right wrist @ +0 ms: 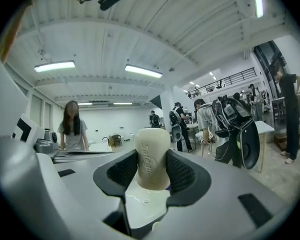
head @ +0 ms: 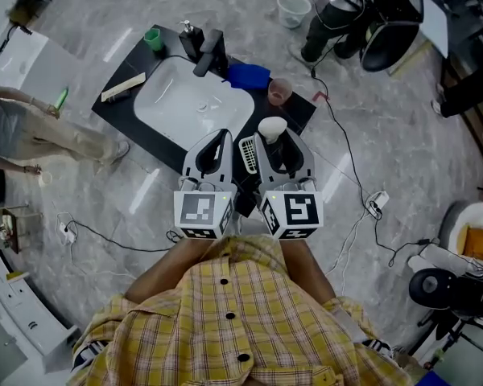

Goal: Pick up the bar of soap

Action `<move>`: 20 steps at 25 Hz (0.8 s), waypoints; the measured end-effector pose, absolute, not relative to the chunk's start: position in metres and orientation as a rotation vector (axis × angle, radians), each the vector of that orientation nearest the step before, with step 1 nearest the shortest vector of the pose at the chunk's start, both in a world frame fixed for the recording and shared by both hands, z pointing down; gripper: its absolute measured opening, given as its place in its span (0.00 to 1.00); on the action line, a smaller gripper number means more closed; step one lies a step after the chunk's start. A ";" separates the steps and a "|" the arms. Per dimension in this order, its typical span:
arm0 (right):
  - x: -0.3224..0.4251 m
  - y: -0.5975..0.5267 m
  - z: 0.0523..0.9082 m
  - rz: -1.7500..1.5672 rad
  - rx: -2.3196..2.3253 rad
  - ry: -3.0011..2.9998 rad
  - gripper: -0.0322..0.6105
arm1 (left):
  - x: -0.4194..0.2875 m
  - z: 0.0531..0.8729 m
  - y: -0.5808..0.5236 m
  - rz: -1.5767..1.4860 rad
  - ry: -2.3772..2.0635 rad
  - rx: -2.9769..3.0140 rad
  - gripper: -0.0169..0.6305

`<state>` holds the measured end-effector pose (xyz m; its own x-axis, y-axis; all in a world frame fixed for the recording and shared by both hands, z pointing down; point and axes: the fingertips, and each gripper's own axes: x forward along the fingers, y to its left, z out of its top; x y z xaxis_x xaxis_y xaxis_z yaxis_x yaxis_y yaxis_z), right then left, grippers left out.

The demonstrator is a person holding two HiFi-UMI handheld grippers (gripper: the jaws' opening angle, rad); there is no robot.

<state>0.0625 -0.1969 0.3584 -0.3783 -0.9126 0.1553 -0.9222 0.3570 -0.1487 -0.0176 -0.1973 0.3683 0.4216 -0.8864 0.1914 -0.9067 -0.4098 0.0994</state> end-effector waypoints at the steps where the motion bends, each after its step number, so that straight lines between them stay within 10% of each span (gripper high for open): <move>1: 0.063 -0.194 0.354 0.305 1.732 -2.560 0.36 | -0.017 0.365 -0.196 0.152 -1.593 2.490 0.04; 20: 0.056 -0.184 0.346 0.226 1.750 -2.552 0.36 | -0.019 0.344 -0.188 0.101 -1.622 2.537 0.04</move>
